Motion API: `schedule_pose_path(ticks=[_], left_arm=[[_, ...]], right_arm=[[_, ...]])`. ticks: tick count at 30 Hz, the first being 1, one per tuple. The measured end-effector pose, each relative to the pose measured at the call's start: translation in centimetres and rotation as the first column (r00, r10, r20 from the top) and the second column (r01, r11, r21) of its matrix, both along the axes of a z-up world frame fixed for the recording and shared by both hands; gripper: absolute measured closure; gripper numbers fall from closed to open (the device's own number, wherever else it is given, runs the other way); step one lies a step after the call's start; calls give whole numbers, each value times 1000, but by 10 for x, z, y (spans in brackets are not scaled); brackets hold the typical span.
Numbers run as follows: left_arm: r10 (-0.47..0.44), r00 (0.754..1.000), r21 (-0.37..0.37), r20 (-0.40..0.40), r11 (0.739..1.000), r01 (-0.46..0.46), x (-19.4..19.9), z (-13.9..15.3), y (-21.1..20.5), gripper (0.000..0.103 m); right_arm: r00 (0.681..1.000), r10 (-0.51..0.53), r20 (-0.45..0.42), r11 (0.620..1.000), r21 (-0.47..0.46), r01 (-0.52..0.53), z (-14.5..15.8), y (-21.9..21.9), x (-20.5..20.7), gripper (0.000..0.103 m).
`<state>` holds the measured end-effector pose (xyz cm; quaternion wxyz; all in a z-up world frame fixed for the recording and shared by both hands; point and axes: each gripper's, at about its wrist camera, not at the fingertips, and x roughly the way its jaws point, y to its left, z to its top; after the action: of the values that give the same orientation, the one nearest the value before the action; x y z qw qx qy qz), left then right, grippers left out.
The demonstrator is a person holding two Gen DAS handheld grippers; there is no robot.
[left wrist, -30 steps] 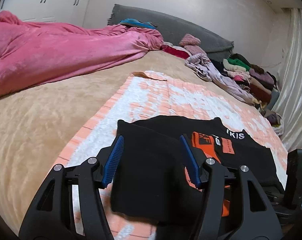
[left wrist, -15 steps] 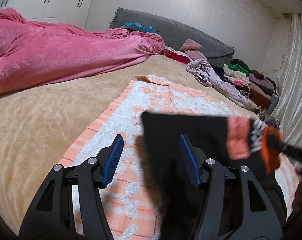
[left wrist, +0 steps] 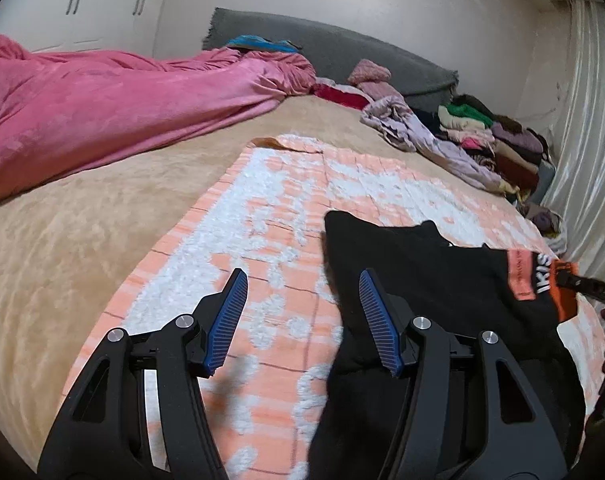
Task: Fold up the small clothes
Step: 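Lay the cuff on the shirt body and open the right tool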
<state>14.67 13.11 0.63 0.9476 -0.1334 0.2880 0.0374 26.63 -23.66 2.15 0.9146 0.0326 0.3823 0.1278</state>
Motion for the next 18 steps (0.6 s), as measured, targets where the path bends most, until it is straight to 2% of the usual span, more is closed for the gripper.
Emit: schedule_pose_path(ticks=[5, 9, 11, 15, 18], left_arm=[[-96, 995, -3, -27, 995, 96, 20, 11, -29, 49], [-198, 976, -2, -92, 980, 199, 50, 7, -64, 49], [-202, 972, 13, -119, 979, 205, 63, -1, -75, 49], [-183, 955, 54, -234, 978, 201, 87, -37, -80, 49], [-196, 955, 7, -222, 979, 202, 84, -48, -71, 49]], right_arm=[[999, -7, -46, 1000, 1, 7, -21, -1, 2, 96], [998, -16, -56, 1000, 8, 17, -24, -2, 2, 95], [998, -22, -64, 1000, 7, 23, -27, -5, 4, 93], [995, -61, -85, 998, -22, 60, -37, -13, 11, 90], [990, -106, -98, 991, -89, 97, -51, -18, 16, 90]])
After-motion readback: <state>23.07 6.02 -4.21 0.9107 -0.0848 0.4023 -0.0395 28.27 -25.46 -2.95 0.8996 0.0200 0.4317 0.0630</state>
